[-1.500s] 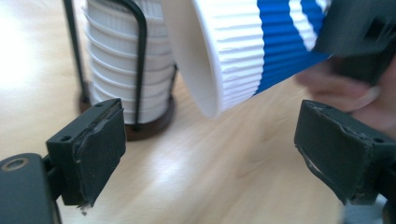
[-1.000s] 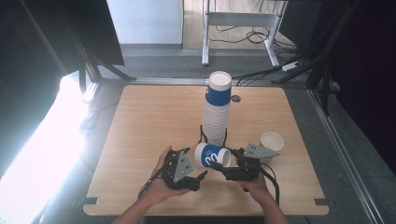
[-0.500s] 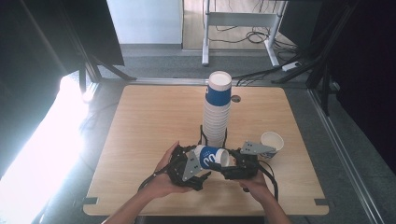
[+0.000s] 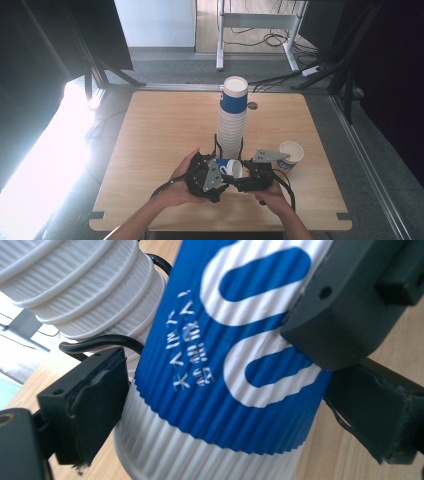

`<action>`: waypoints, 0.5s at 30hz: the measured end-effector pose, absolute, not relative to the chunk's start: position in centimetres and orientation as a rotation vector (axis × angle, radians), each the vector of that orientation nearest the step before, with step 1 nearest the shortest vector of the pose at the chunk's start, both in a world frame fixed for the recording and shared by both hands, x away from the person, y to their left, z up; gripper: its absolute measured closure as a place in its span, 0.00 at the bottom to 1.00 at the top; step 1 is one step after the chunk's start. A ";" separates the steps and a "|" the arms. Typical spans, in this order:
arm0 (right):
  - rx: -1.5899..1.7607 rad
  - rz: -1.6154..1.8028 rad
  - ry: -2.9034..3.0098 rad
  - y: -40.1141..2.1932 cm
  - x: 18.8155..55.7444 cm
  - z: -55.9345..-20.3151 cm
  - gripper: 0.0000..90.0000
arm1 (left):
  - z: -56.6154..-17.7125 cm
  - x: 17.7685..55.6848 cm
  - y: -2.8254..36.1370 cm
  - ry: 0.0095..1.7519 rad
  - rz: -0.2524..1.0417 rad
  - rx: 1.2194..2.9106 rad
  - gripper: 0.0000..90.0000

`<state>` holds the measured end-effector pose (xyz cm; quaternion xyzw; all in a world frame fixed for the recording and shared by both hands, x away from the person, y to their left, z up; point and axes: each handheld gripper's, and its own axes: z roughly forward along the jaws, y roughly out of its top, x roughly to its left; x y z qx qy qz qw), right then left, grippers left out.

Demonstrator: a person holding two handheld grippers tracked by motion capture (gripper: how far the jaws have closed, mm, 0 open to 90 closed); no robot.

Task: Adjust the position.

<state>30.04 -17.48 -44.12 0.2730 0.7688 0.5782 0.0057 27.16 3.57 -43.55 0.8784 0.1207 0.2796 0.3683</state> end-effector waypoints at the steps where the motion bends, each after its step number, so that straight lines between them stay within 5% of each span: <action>1: 0.852 1.810 2.406 -17.5 30.1 -44.1 0.29 | -43.6 27.2 3.5 0.312 0.720 2.256 0.07; 15: 0.850 1.804 2.443 -17.4 30.2 -44.2 0.29 | -44.0 27.1 3.1 0.277 0.762 2.266 0.19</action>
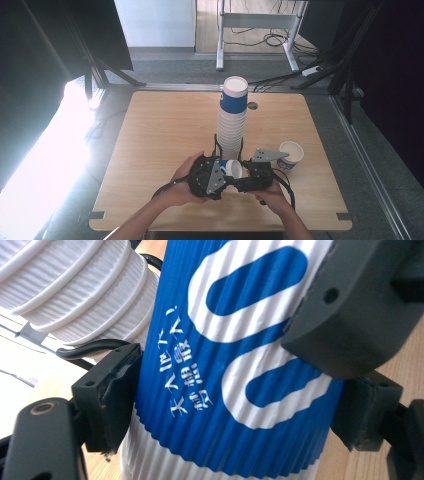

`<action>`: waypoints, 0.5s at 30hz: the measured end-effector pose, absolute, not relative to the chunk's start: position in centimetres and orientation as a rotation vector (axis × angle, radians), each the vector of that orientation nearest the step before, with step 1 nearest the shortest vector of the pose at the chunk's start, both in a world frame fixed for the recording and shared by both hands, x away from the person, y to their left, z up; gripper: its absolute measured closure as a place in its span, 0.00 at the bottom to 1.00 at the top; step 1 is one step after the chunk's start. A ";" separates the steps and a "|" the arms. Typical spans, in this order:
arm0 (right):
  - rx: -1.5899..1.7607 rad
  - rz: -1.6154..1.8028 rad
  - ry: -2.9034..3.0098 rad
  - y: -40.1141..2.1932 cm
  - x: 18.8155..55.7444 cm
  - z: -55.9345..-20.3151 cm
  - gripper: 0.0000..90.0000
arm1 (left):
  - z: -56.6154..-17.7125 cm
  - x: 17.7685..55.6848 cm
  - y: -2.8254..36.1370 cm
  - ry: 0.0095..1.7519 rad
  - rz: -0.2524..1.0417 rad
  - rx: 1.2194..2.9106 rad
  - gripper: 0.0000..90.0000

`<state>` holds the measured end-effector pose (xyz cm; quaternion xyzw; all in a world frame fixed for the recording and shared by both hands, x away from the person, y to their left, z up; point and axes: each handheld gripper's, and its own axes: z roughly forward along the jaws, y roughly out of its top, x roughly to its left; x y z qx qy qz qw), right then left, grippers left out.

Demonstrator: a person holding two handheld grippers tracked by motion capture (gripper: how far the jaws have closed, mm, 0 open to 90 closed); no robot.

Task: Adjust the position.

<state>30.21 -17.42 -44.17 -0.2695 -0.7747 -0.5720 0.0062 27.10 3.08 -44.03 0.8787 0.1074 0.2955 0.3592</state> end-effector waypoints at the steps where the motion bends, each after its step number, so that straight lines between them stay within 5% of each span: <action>1: -0.843 -1.786 -2.426 -17.4 30.2 -44.2 0.29 | -44.0 27.1 3.0 0.271 0.766 2.269 0.19; 15: -0.834 -1.750 -2.471 -17.9 30.2 -43.9 0.23 | -44.0 27.0 3.3 0.218 0.805 2.322 0.20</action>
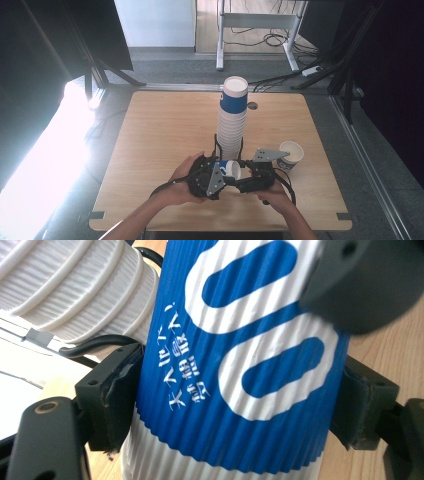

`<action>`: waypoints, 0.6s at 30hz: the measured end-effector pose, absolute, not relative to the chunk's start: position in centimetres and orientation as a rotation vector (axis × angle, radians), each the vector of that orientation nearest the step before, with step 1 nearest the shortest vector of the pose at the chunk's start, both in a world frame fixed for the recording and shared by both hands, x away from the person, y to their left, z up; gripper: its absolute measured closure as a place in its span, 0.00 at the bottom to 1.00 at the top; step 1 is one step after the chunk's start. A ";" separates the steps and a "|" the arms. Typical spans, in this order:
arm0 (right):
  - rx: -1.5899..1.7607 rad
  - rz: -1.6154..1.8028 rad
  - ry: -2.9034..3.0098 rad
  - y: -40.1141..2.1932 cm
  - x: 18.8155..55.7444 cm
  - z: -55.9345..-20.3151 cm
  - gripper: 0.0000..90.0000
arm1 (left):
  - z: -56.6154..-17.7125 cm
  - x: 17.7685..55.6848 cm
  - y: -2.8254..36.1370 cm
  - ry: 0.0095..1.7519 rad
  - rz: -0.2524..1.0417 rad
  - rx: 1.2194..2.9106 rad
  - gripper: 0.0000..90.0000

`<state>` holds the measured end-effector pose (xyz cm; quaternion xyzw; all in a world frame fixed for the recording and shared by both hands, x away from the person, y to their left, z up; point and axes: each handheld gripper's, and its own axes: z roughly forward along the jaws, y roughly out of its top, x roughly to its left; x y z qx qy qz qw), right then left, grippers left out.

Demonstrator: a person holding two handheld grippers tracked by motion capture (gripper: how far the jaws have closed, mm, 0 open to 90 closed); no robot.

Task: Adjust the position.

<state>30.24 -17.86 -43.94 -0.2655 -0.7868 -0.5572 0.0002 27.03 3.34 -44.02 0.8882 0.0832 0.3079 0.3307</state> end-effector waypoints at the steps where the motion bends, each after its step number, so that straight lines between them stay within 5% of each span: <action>1: -0.834 -1.739 -2.484 -18.0 30.2 -43.8 0.23 | -44.0 27.0 3.4 0.214 0.808 2.325 0.20; 18: -0.734 -1.504 -2.683 -19.5 30.7 -41.2 0.21 | -45.1 26.8 3.5 0.165 0.851 2.382 0.21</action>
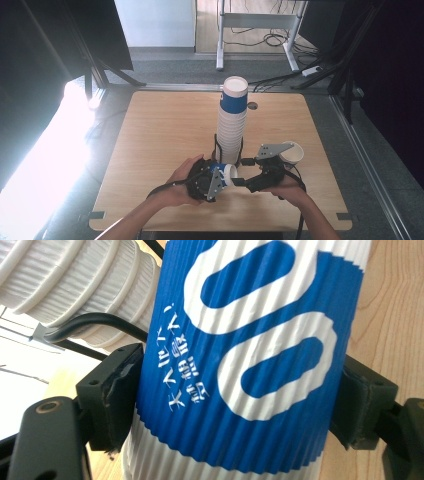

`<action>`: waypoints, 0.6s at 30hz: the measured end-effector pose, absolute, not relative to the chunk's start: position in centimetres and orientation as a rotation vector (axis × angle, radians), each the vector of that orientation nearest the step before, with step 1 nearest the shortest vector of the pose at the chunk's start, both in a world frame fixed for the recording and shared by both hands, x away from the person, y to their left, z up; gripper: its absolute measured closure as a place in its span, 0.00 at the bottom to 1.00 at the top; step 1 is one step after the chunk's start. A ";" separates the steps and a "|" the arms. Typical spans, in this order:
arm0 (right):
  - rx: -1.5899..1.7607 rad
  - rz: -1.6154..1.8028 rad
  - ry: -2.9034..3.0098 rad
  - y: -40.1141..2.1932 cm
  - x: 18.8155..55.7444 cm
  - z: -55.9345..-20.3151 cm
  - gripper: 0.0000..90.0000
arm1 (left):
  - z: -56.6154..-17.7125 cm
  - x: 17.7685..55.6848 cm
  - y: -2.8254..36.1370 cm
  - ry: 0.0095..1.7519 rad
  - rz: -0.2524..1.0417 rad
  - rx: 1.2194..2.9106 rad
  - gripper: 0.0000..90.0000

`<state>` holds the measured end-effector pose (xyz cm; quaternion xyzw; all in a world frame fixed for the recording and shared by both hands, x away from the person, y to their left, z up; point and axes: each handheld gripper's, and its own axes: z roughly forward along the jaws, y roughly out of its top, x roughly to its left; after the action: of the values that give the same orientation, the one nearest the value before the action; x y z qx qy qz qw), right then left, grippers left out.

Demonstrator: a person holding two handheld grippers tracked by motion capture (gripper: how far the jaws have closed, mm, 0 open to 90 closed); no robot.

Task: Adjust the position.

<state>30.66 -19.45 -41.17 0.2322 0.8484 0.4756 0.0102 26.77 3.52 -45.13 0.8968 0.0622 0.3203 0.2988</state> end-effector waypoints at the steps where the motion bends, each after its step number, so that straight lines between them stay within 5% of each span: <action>1: 0.717 1.474 2.661 -19.4 30.7 -41.1 0.21 | -45.2 26.8 3.5 0.163 0.855 2.382 0.21; 18: 0.625 1.112 2.988 -16.9 32.4 -39.2 0.19 | -46.1 26.4 3.5 0.096 0.957 2.418 0.21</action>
<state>32.39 -16.94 -39.24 0.1921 0.9184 0.3416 -0.0537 26.45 3.50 -46.06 0.8956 0.0356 0.3543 0.2665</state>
